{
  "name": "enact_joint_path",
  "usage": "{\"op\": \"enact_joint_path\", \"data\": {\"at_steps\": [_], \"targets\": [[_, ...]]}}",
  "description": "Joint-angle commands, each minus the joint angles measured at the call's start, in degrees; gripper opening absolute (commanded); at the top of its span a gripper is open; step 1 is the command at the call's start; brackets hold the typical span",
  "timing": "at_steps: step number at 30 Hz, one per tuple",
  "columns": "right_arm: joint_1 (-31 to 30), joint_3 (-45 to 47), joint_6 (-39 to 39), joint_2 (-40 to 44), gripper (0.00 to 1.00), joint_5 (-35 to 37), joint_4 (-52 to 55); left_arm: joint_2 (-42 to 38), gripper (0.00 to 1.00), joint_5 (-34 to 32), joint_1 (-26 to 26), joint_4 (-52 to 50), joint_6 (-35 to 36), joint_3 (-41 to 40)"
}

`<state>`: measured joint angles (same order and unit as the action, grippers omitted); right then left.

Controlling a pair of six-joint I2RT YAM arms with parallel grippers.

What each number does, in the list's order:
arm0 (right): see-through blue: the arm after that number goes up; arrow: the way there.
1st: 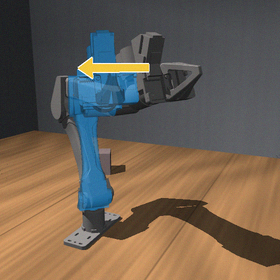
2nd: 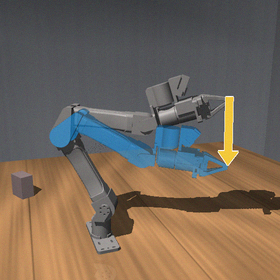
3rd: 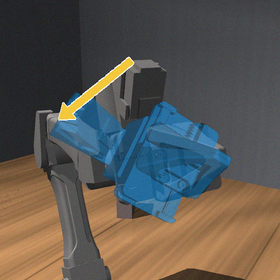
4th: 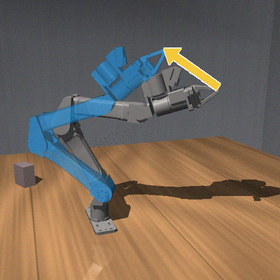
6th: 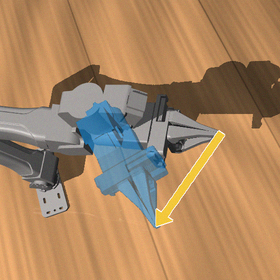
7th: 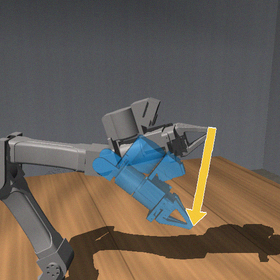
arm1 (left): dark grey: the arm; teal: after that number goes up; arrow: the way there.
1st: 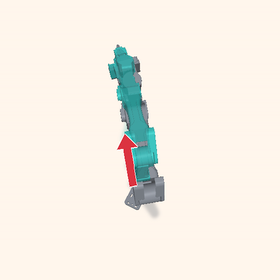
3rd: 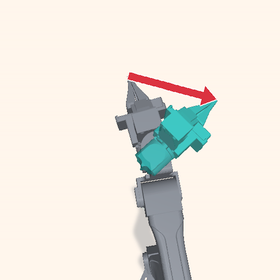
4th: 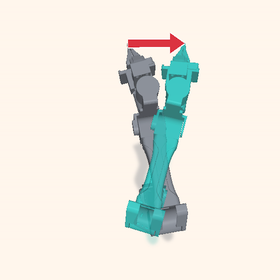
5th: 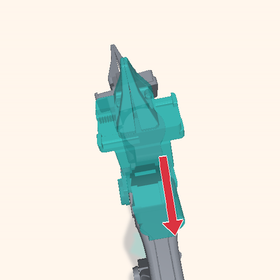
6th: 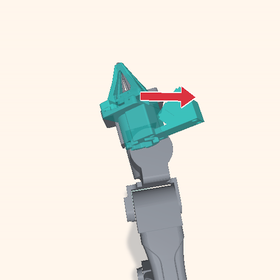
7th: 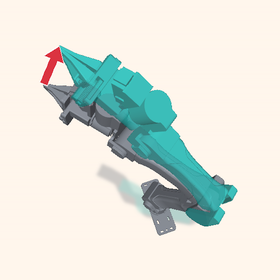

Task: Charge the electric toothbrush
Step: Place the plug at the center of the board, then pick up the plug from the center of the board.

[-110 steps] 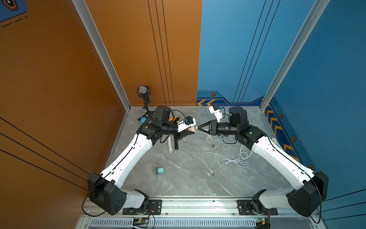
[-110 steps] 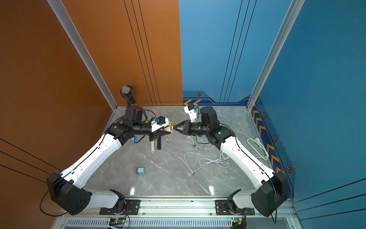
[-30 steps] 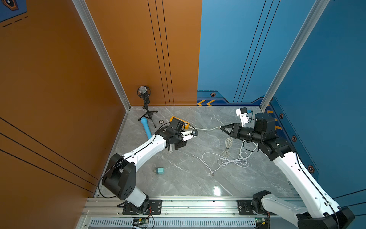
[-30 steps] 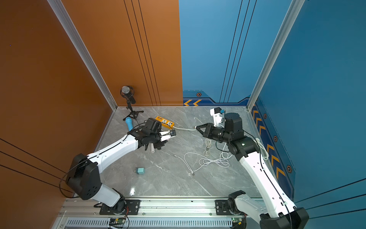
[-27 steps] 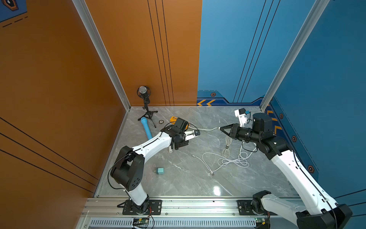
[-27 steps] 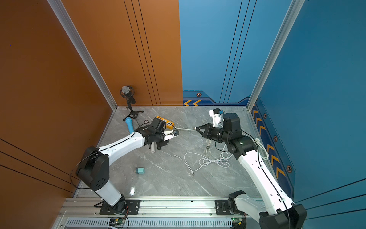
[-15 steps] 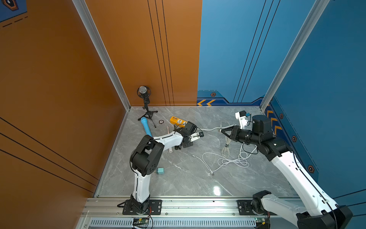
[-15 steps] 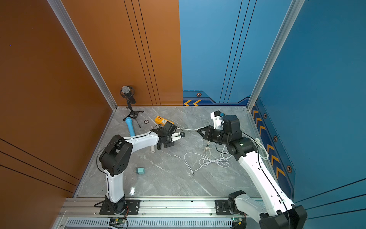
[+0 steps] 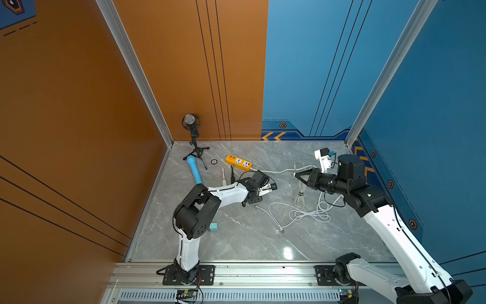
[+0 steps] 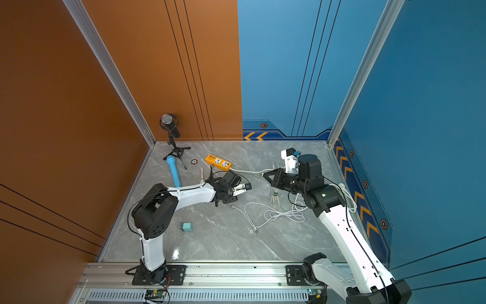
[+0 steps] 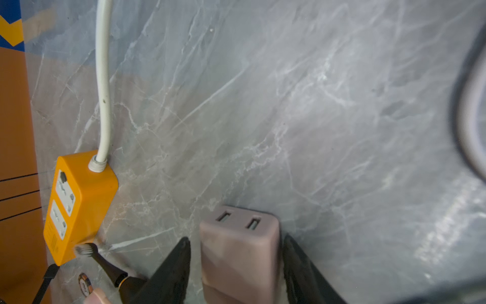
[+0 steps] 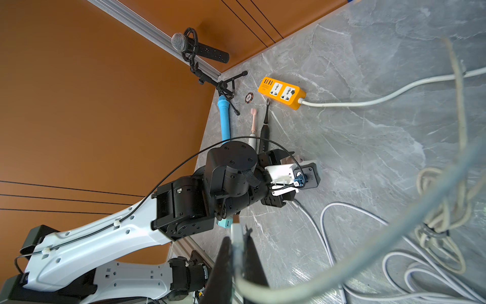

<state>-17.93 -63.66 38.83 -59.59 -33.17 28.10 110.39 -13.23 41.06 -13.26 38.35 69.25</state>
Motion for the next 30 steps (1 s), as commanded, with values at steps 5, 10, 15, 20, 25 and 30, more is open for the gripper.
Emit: {"op": "enact_joint_path", "data": {"at_steps": [5, 10, 15, 20, 25, 30], "targets": [[0.44, 0.83, 0.2, 1.23, 0.0, -0.96, 1.17, -7.66, 0.68, 14.01, -1.93, -4.91, -10.95, -2.65], [0.41, 0.84, -0.34, 0.17, 0.0, -0.75, 1.08, -10.07, 0.77, 27.31, -8.66, -6.14, -14.11, -2.33], [0.42, 0.03, -0.43, -1.52, 0.0, -1.07, 1.08, -5.14, 0.76, 34.12, -11.92, -11.05, -12.38, 2.72], [0.44, -0.18, -0.52, -1.21, 0.0, -0.76, 1.08, -2.29, 0.75, 39.17, -12.32, -13.5, -10.32, 5.8], [0.53, 0.79, -0.4, -0.01, 0.0, -0.47, 1.08, 1.04, 0.72, 34.63, -11.93, -16.74, -10.89, 10.04], [1.02, 1.28, -0.6, 0.83, 0.0, -0.62, 1.26, 4.1, 0.66, 29.81, -10.73, -21.84, -7.46, 13.15]]}}
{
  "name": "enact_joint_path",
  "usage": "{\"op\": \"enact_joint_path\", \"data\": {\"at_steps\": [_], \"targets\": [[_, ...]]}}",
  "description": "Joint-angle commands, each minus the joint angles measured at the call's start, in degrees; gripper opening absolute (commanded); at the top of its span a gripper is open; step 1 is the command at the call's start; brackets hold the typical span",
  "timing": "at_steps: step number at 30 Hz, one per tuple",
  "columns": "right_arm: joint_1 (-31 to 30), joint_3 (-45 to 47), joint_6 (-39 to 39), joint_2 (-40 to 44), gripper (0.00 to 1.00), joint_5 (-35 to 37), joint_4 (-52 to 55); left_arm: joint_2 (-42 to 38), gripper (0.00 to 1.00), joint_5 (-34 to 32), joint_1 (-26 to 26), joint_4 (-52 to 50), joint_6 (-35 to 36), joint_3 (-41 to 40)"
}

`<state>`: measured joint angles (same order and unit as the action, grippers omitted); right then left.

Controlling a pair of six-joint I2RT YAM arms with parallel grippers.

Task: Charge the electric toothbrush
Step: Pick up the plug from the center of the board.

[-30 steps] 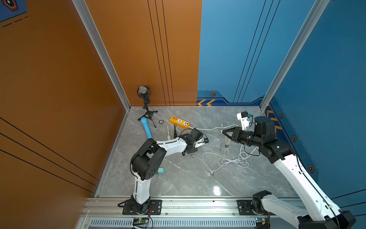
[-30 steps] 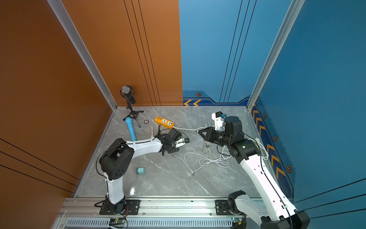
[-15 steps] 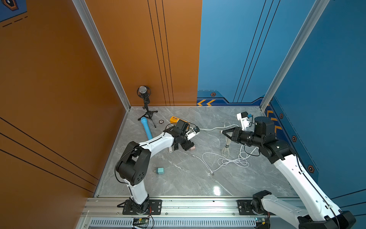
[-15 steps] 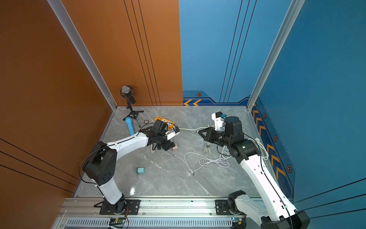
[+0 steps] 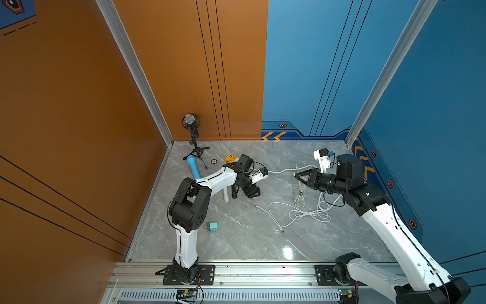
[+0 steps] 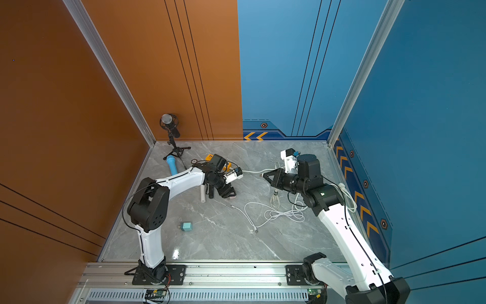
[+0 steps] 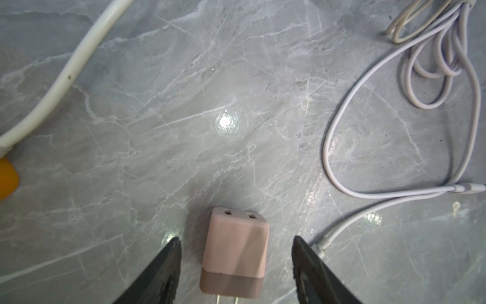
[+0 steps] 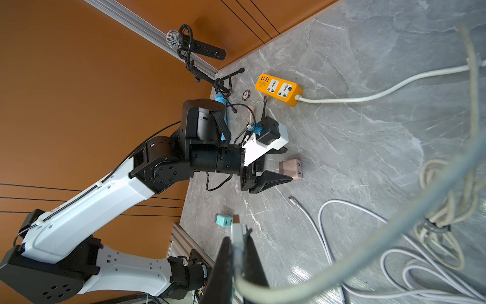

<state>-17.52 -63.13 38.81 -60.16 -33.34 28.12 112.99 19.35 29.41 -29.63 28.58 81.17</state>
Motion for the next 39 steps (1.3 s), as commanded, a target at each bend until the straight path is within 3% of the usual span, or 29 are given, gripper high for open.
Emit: {"op": "enact_joint_path", "data": {"at_steps": [1, 14, 21, 27, 33, 39], "targets": [[0.72, 0.74, -0.63, 1.49, 0.0, -0.55, 1.29, 1.76, 0.65, -3.63, 1.17, -5.79, 2.7, 1.28], [1.34, 1.81, -0.51, 2.52, 0.0, -0.86, 1.41, 3.62, 0.5, -7.44, 1.95, -6.64, 4.47, 1.94], [2.16, 1.73, 0.05, 2.5, 0.0, -0.5, 1.68, 3.27, 0.35, -8.55, 2.03, -6.48, 4.47, 2.19], [5.25, 0.83, 6.63, 1.36, 0.0, 1.25, 1.22, -6.01, 0.3, -16.37, 3.78, -2.98, 5.92, 3.14], [5.88, -4.16, 16.21, -2.76, 0.0, -2.85, -5.32, -22.93, 0.2, -19.36, 5.47, 12.11, 17.14, -2.53], [2.93, -13.44, 20.45, -7.29, 0.0, -5.71, -8.62, -34.27, 0.22, -26.78, 9.47, 37.19, 37.34, -13.25]]}}
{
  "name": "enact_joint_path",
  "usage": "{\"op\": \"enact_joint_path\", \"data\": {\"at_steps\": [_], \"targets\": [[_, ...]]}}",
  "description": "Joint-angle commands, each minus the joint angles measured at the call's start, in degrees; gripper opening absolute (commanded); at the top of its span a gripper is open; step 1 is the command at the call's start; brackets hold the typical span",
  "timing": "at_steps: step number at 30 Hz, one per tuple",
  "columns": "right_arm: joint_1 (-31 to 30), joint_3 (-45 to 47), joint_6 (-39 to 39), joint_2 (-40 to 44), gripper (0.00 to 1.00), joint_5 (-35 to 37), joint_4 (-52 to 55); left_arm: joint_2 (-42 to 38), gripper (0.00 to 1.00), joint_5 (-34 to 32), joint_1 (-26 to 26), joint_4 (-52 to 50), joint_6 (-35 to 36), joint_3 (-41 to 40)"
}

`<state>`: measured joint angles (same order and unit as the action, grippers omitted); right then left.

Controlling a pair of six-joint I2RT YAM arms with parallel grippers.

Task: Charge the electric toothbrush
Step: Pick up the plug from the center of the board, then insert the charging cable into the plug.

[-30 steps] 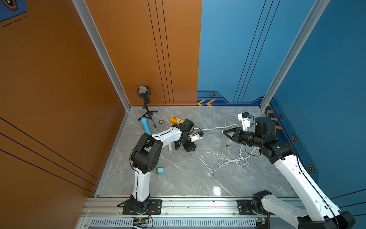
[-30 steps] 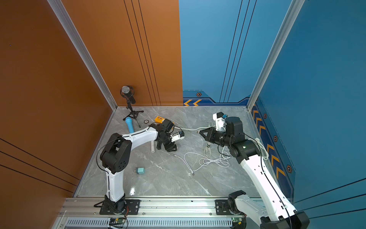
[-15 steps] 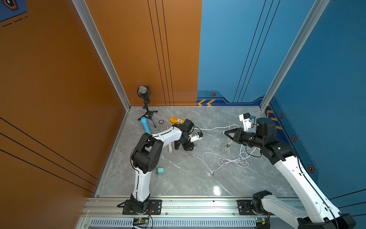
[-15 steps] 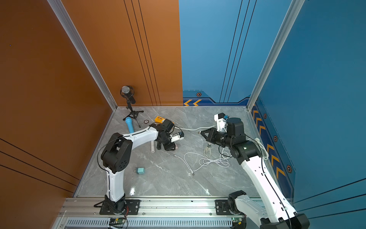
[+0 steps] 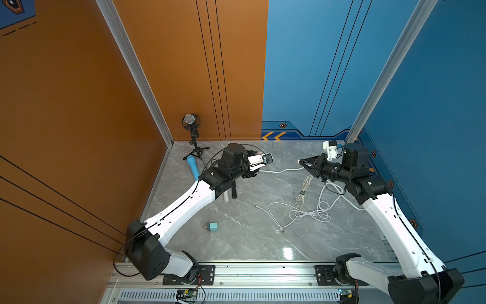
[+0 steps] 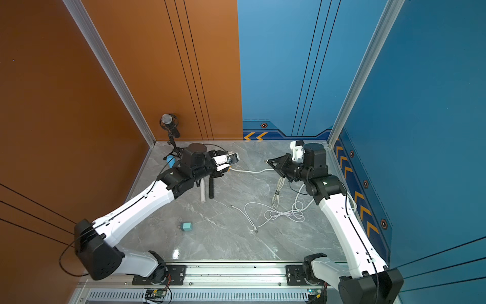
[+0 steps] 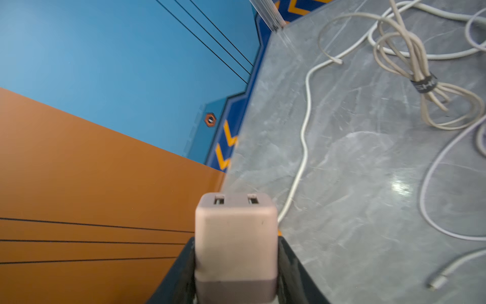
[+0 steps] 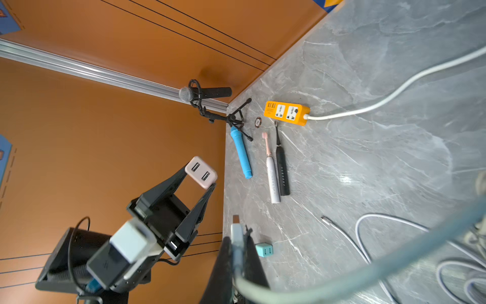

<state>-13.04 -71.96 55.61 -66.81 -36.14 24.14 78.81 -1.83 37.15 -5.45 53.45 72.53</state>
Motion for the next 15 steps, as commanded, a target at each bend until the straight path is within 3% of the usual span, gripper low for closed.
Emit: {"op": "enact_joint_path", "data": {"at_steps": [1, 7, 15], "targets": [[-2.5, -6.08, 3.99, -1.28, 0.0, -3.37, -5.22, -1.02, 0.22, -7.71, 2.65, 17.05, 15.98, -5.82], [-9.35, -14.59, 2.54, -4.94, 0.0, -2.64, -5.47, -2.79, 0.16, -10.89, 6.84, 38.14, 34.52, -10.21], [-12.12, -17.84, 6.92, -7.71, 0.0, 5.24, -9.24, -3.2, 0.09, -11.53, 8.12, 43.74, 33.44, -9.25]]}}
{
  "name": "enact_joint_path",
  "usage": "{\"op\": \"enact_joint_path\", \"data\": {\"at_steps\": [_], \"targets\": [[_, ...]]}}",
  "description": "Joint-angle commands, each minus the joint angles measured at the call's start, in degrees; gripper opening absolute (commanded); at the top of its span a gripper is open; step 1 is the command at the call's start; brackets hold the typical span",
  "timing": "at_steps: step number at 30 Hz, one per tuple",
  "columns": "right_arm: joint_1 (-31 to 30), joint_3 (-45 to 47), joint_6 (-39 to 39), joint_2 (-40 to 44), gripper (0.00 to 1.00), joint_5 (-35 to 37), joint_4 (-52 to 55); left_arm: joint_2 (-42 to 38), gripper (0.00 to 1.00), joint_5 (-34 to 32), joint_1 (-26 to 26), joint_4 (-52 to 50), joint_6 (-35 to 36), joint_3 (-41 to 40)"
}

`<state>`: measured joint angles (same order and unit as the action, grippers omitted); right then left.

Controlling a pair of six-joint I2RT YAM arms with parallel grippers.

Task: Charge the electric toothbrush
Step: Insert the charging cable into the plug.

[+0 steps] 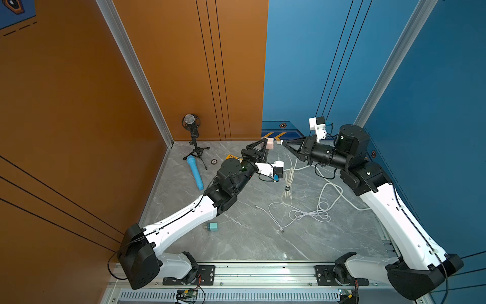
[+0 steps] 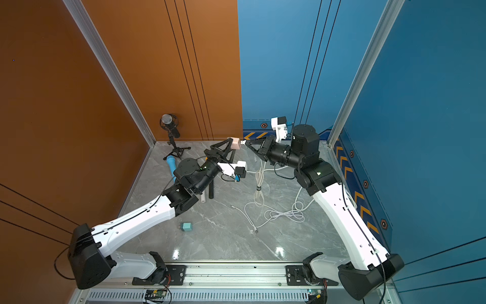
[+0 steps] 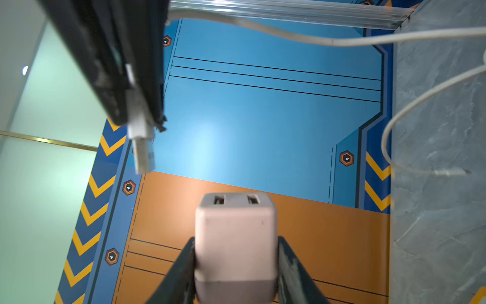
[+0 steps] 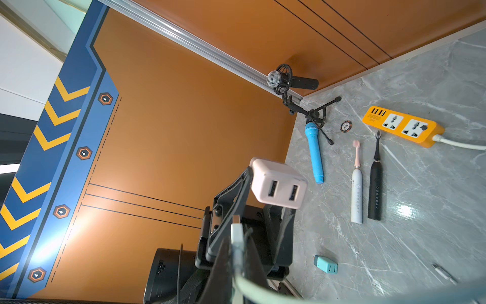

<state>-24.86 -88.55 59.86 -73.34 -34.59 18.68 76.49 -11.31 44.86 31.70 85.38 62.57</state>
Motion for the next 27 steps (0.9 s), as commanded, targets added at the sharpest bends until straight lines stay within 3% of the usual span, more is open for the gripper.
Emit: {"op": "enact_joint_path", "data": {"at_steps": [1, 10, 27], "targets": [[-0.36, -1.11, 3.66, -1.49, 0.0, 4.33, -4.41, -0.95, 0.08, -2.03, 0.36, 6.69, 1.17, 0.7], [-1.37, 0.09, 6.41, -2.63, 0.0, 5.17, -8.27, -0.95, 0.06, -1.75, -0.46, 6.54, -3.33, 1.29], [-4.23, -1.26, 4.62, -4.84, 0.0, 2.41, -5.63, 0.15, 0.06, 0.61, -0.92, 6.44, -3.53, 2.21]]}}
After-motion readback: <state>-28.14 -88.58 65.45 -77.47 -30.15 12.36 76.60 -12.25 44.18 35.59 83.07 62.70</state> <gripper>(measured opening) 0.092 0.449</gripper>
